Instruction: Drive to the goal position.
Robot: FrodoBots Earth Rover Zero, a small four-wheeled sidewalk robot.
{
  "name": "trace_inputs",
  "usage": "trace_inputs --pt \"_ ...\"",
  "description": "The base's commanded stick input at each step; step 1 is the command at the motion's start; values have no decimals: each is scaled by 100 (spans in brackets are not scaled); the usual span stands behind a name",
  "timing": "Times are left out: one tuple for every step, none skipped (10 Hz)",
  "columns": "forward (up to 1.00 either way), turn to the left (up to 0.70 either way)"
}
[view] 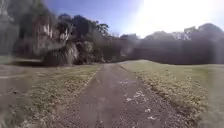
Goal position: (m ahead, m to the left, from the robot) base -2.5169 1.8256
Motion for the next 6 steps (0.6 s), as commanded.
trace_inputs --pt "50 0" --pt "50 0" --pt "50 0" --pt "50 -27" --pt "50 -50" --pt "50 -50"
